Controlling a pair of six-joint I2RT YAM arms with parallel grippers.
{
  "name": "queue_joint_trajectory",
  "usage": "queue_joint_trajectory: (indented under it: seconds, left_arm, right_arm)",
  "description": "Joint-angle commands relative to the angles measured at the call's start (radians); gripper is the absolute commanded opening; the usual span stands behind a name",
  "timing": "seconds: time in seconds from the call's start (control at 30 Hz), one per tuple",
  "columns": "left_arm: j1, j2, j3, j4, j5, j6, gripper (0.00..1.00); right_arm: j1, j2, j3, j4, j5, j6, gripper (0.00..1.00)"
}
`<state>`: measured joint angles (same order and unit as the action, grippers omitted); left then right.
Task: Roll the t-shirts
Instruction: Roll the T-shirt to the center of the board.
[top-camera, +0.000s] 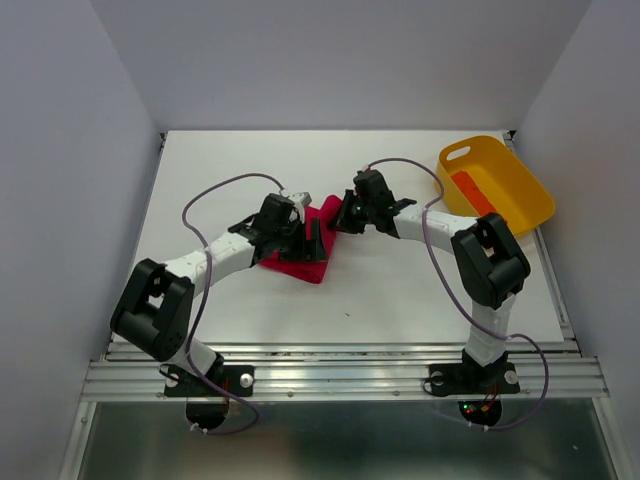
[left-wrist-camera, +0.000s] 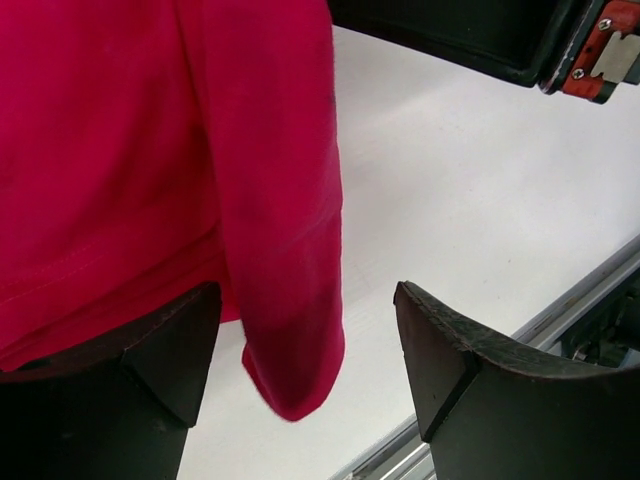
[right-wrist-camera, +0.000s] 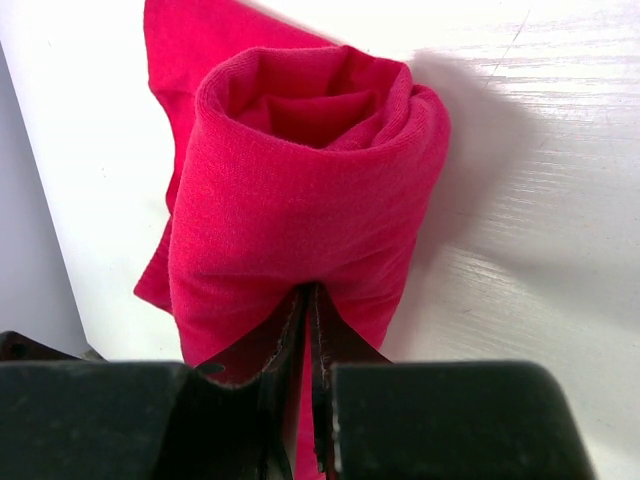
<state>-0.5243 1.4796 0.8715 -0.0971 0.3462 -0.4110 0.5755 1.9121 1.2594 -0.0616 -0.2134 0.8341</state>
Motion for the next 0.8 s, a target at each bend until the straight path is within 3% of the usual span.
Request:
queue_joint_trajectory:
  seconds: [0.0,0.2,0.77]
  left_arm:
    - [-0.063,0.045,0.093,-0.012,-0.1,0.024,0.77]
    - [-0.137,0.105,0.156,-0.072,-0.208,0.024,0.64]
    - [-0.255,0.225,0.296,-0.266,-0.47,0.029,0.63]
  right_arm:
    - [0.007,-0.033,-0.012,0.011,0.025,0.002,0.11]
    - [0.007,-0.039,-0.018,0.009,0.029,0.002,0.11]
    - [0.007,-0.05,-0.025,0.011,0.034,0.005,0.11]
